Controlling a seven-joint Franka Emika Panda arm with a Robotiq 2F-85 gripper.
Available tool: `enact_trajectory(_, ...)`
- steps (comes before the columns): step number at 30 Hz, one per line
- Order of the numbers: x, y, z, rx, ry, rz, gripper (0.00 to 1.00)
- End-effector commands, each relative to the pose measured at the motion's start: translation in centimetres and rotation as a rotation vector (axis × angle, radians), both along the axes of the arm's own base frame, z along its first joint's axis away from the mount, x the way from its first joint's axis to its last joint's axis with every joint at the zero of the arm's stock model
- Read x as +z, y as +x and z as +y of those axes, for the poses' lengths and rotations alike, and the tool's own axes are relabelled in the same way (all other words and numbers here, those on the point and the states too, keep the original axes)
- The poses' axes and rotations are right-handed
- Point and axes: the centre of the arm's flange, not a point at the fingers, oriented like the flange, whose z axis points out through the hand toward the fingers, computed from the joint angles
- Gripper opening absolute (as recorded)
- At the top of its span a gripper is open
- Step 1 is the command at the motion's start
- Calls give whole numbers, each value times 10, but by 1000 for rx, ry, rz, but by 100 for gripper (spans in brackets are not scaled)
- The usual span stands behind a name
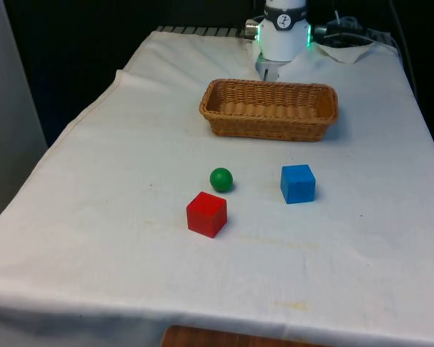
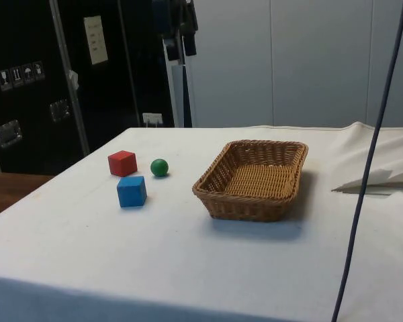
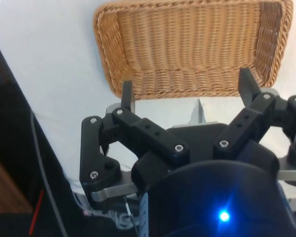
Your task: Place all non-red objects into the basket.
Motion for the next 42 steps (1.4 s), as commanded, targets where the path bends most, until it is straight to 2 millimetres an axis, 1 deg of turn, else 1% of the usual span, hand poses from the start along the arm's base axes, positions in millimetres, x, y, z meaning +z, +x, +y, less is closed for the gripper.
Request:
enact_trajectory(1,0,-1,-1,1,0,-19,100)
enact_trajectory(4,-9,-4,-3,1,-1,-35,100)
enact_trajectory(7,-13,-4,-3,1,0,-28,100)
enact_trajectory(14,-27,-6,-5,8,-18,-80,100)
enact_trajectory(15,-27,-6,-4,6,-10,-67,100)
enact_trajectory(21,-42,-4,-9,12,-33,-105,100)
enact_trajectory(23,-47,0,-10,13,-39,-108,100)
enact_trajectory(24,-45,-3,-9,10,-31,-102,100)
enact_trajectory(26,-56,6,-11,13,-47,-115,100)
enact_trajectory(30,-67,16,-13,14,-59,-121,100)
enact_trajectory(31,-66,15,-12,13,-54,-120,100)
enact_trajectory(32,-72,22,-14,15,-65,-122,100)
enact_trajectory(39,-90,35,-18,17,-87,-129,100)
enact_trajectory(40,-87,33,-16,15,-80,-124,100)
enact_trajectory(42,-98,40,-21,20,-98,-135,100)
